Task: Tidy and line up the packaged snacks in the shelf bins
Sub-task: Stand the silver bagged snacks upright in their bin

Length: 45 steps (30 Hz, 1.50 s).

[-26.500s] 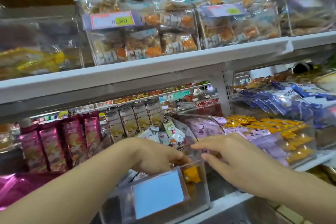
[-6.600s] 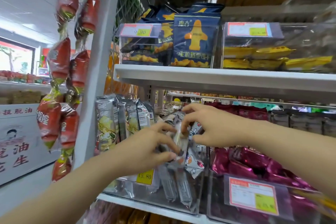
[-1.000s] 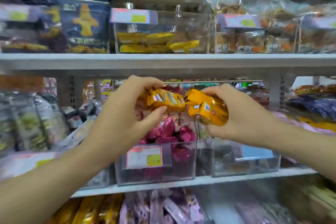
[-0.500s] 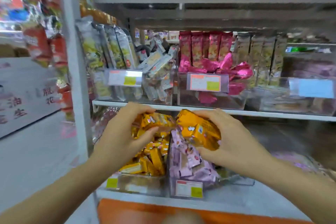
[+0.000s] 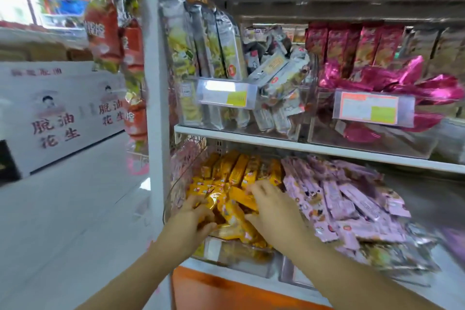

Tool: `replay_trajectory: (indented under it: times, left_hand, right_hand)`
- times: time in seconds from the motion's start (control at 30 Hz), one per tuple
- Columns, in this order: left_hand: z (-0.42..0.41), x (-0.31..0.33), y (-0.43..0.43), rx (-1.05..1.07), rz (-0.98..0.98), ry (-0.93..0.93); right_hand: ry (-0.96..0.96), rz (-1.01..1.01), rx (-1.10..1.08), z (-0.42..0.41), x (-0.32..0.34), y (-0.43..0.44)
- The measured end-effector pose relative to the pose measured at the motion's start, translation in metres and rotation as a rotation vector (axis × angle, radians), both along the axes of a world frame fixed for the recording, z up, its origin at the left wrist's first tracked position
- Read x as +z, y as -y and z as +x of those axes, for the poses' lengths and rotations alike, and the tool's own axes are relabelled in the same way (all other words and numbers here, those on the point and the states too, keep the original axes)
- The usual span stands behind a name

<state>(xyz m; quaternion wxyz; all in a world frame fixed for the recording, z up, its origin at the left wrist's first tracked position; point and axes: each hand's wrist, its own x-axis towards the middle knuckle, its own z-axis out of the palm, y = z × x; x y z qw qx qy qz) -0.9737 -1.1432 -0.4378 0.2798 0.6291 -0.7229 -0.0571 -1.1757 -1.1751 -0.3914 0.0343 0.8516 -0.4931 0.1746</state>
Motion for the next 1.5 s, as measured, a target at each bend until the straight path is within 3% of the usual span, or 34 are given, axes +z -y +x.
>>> replay_trajectory:
  times: [0.17, 0.27, 0.6, 0.97, 1.23, 1.37, 1.5]
  left_hand:
    - [0.011, -0.004, 0.004, -0.025, -0.02, 0.088]
    - [0.01, 0.003, 0.0, -0.016, -0.032, 0.08]
    - [-0.055, 0.064, -0.017, -0.163, -0.169, 0.044]
    - [-0.216, 0.169, -0.024, -0.507, -0.391, -0.15]
    - [-0.316, 0.231, -0.006, -0.694, -0.476, -0.221]
    - [-0.361, 0.265, 0.015, -0.726, -0.422, -0.14]
    - [-0.403, 0.289, 0.052, -0.708, -0.234, 0.02]
  right_hand:
    - [-0.33, 0.059, 0.049, -0.008, -0.02, 0.004]
    - [-0.348, 0.094, 0.045, -0.01, -0.015, -0.001]
    - [-0.019, 0.07, 0.075, -0.06, 0.046, -0.042]
    - [0.391, -0.243, -0.095, -0.197, 0.115, -0.088]
    - [0.849, -0.437, -0.224, -0.302, 0.131, -0.079]
    - [1.02, -0.498, -0.307, -0.349, 0.132, -0.062]
    - [1.086, -0.556, -0.336, -0.381, 0.129, -0.038]
